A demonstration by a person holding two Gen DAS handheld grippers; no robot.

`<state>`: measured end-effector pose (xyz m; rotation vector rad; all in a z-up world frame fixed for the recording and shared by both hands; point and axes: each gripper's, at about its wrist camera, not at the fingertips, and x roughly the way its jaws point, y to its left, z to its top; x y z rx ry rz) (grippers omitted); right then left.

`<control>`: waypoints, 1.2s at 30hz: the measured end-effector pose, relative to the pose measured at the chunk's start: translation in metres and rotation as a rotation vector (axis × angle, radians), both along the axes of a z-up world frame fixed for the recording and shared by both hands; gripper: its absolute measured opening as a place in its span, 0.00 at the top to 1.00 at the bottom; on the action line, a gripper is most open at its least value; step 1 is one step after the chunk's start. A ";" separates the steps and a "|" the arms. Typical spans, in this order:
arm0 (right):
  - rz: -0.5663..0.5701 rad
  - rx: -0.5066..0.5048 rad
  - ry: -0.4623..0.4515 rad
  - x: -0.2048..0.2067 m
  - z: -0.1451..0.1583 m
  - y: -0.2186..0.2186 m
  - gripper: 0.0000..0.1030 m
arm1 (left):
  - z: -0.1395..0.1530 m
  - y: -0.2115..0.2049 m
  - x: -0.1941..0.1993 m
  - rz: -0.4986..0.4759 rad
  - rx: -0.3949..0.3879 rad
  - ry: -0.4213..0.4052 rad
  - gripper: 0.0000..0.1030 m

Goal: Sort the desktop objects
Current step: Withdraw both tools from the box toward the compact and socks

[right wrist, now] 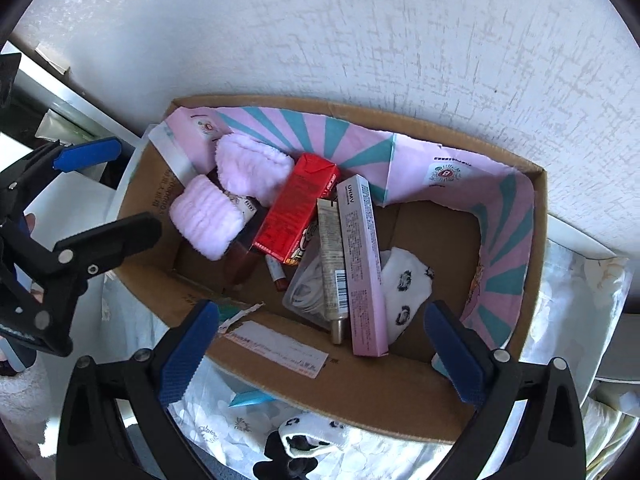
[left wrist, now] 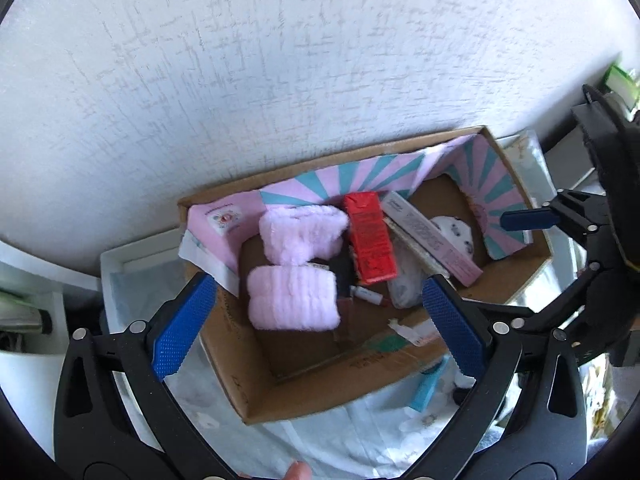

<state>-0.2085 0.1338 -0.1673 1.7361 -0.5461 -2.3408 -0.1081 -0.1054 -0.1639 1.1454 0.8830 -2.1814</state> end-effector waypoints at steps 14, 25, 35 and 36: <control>-0.033 0.014 0.079 0.051 0.048 -0.003 0.00 | 0.038 0.041 0.031 0.053 -0.060 0.042 0.00; 0.006 0.118 0.118 0.126 0.069 -0.022 0.00 | 0.049 0.089 0.061 0.155 -0.113 0.041 0.00; -0.008 0.071 0.083 0.166 0.033 -0.025 0.00 | 0.012 0.125 0.038 0.145 -0.021 0.025 0.00; -0.005 0.071 0.086 0.170 0.029 -0.026 0.00 | 0.006 0.126 0.035 0.148 -0.004 0.025 0.00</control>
